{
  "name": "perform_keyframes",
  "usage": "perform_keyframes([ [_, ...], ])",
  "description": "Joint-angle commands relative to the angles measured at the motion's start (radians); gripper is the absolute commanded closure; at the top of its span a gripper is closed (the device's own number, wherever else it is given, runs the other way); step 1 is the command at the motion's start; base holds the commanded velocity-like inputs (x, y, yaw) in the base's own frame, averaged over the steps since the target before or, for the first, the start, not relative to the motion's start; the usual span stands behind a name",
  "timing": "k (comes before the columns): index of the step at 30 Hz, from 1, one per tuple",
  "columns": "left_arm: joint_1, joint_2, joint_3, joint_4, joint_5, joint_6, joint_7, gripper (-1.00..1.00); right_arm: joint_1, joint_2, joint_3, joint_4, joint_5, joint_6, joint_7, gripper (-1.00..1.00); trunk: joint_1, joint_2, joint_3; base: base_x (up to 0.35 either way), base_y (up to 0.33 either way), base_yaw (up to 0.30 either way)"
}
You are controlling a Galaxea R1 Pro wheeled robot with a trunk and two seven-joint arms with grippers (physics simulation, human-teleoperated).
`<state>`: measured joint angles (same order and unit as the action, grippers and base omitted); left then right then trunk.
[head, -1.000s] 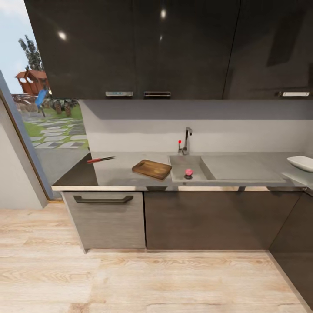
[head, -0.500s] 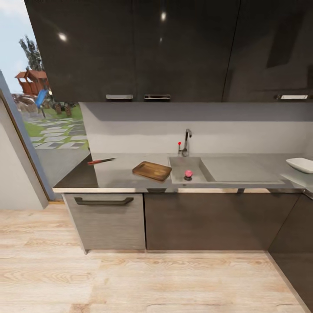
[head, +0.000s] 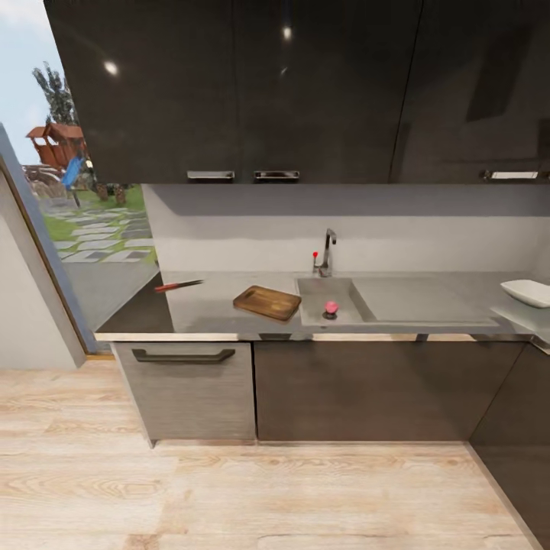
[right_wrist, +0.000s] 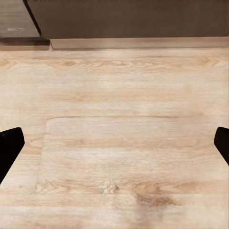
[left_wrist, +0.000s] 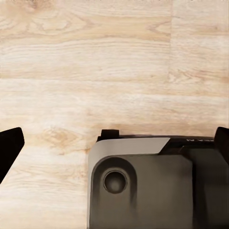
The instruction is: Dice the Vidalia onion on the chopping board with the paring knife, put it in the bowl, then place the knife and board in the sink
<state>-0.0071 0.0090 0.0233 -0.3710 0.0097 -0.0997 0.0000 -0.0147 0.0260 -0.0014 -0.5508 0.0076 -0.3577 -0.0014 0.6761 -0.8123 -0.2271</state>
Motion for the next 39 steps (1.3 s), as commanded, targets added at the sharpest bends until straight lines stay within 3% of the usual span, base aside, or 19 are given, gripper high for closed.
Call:
perform_keyframes([
  [1, -0.001, 0.000, 0.002, 0.000, 0.001, -0.003, 0.000, -1.00, -0.001, 0.000, 0.000, 0.000, 0.001, -0.003, 0.000, -1.00, -0.004, 0.006, 0.002, 0.000, 0.000, 0.000],
  [39, 0.000, 0.002, 0.002, -0.017, 0.001, -0.002, 0.002, -1.00, -0.001, 0.002, 0.000, 0.002, 0.000, -0.003, 0.000, -1.00, -0.149, 0.272, 0.121, 0.000, 0.000, 0.000],
])
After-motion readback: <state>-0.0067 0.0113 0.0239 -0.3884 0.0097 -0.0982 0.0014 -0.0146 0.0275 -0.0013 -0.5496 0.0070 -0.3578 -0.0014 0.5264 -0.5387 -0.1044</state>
